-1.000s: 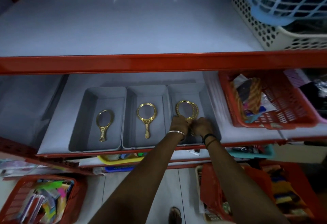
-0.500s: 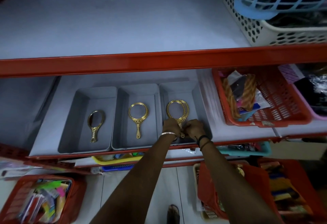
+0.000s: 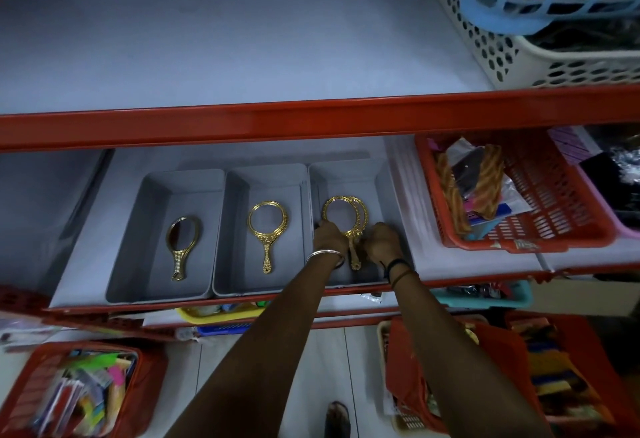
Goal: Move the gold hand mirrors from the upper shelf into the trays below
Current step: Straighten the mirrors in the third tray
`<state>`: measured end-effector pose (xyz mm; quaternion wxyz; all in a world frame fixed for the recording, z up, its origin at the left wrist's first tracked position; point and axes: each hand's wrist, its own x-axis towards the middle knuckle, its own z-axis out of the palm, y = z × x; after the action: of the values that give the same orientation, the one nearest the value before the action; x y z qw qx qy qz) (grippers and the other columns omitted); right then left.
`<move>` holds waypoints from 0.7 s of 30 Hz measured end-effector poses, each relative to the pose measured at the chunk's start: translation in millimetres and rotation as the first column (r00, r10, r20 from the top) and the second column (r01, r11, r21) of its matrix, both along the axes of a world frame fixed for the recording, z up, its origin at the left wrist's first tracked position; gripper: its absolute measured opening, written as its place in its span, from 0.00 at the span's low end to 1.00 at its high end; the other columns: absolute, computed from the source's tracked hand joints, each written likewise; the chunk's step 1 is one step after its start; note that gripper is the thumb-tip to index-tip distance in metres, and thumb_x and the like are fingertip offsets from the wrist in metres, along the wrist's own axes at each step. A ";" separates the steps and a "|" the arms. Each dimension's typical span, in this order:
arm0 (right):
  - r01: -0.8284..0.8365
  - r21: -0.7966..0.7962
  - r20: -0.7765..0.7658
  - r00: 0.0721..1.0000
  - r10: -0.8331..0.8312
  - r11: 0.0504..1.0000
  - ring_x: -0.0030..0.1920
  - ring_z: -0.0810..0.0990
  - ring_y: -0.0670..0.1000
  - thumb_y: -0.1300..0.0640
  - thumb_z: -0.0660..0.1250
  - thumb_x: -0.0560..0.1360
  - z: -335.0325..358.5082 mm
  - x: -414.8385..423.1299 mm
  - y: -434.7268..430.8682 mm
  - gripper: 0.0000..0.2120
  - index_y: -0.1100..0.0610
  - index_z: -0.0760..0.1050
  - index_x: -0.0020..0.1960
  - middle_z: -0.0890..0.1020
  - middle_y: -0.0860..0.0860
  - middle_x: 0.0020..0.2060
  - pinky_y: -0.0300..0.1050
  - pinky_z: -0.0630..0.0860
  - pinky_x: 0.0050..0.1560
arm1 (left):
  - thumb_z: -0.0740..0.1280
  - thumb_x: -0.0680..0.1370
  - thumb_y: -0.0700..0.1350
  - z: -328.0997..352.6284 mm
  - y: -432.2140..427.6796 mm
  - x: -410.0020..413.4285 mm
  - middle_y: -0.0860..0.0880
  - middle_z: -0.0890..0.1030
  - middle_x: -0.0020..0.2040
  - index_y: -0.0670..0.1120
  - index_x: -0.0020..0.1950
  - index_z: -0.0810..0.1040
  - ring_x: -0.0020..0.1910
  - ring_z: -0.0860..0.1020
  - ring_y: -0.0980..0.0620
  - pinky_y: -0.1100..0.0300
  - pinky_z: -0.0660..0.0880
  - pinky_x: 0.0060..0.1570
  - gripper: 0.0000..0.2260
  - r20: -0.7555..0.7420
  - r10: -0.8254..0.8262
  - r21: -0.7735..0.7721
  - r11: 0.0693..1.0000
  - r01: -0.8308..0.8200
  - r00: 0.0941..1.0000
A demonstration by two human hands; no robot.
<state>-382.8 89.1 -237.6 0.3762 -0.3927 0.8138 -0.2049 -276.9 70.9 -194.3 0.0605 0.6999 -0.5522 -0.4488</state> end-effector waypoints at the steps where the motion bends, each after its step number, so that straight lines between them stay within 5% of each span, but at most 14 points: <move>1: 0.015 -0.034 -0.008 1.000 -0.016 0.999 0.53 0.81 0.62 0.63 0.66 0.70 2.3 -1.0 -3.6 0.12 0.66 0.77 0.52 0.83 0.63 0.51 0.50 0.80 0.52 | 0.66 0.75 0.31 1.7 -1.7 -0.8 0.36 0.71 0.69 0.31 0.72 0.58 0.68 0.71 0.40 0.54 0.72 0.63 0.28 0.003 -0.002 0.002 1.000 0.002 1.000; 8: -0.008 -0.140 0.011 1.000 0.010 0.990 0.56 0.80 0.60 0.68 0.62 0.73 4.5 -2.5 -20.2 0.14 0.65 0.78 0.57 0.83 0.62 0.54 0.50 0.77 0.59 | 0.61 0.78 0.34 1.4 -13.8 -6.1 0.35 0.70 0.69 0.32 0.74 0.55 0.67 0.71 0.39 0.50 0.72 0.65 0.26 0.000 0.016 0.015 1.000 -0.016 1.000; 21: -0.010 -0.174 -0.051 0.999 0.001 0.985 0.55 0.81 0.60 0.67 0.62 0.73 0.7 -1.8 -19.4 0.13 0.63 0.79 0.54 0.84 0.61 0.52 0.46 0.77 0.55 | 0.62 0.77 0.35 -7.1 -17.0 -11.5 0.36 0.74 0.66 0.36 0.73 0.58 0.64 0.74 0.39 0.50 0.74 0.62 0.26 -0.024 -0.001 -0.035 0.999 0.001 1.000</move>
<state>-384.7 69.7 -237.0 0.3201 -0.4314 0.8010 -0.2642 -288.4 53.9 -201.4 0.0789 0.6931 -0.5595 -0.4475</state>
